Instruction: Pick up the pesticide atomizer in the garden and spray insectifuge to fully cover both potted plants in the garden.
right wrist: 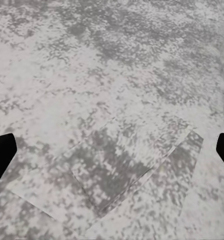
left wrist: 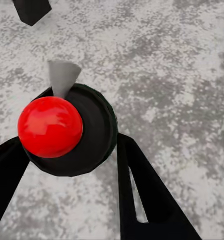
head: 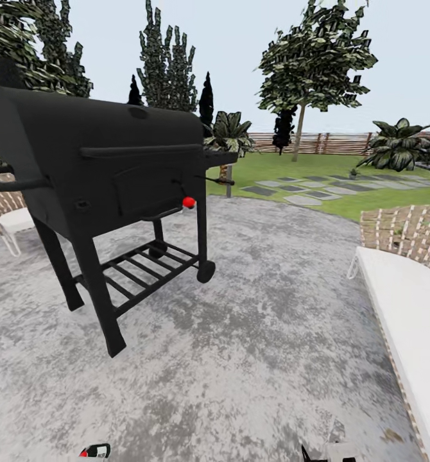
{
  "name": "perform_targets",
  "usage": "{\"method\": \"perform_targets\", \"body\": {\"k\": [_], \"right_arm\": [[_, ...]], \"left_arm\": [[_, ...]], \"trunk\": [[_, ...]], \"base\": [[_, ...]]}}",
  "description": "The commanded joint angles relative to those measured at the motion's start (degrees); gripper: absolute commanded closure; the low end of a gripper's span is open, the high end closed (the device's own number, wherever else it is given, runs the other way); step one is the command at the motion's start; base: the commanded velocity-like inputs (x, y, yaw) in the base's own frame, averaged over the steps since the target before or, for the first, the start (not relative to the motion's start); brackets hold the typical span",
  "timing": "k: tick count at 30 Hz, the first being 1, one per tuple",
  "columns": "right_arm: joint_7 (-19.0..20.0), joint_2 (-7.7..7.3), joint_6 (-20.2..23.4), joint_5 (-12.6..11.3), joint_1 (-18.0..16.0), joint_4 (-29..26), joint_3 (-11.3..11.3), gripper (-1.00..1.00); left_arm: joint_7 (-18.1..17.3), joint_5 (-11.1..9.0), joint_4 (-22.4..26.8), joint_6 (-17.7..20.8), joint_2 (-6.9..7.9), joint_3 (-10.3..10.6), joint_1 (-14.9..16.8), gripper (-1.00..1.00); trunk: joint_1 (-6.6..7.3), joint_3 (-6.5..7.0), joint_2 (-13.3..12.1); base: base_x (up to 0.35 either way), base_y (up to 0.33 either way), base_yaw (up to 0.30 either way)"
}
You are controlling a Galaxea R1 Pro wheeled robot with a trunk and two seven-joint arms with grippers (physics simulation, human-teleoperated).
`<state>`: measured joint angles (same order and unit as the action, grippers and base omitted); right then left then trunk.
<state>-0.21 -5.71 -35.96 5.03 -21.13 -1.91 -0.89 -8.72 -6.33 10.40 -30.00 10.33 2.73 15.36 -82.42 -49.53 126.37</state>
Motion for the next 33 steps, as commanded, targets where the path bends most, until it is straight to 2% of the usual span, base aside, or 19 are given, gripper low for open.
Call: {"method": "perform_targets", "body": {"k": [1,33], "right_arm": [[-0.03,-0.01,-0.16,0.46,-0.05,0.06,-0.16,-1.0],[0.01,-0.01,-0.09,0.48,-0.05,0.06,-0.12,-1.0]], "left_arm": [[-0.33,-0.62,-0.03,-0.14,0.04,0.26,0.02,1.0],[-0.33,-0.62,-0.03,-0.14,0.04,0.26,0.02,1.0]], "trunk": [[-0.03,-0.03,0.02],[-0.03,0.08,0.02]], "base": [[0.338,0.0,-0.268],[0.338,0.0,-0.272]]}}
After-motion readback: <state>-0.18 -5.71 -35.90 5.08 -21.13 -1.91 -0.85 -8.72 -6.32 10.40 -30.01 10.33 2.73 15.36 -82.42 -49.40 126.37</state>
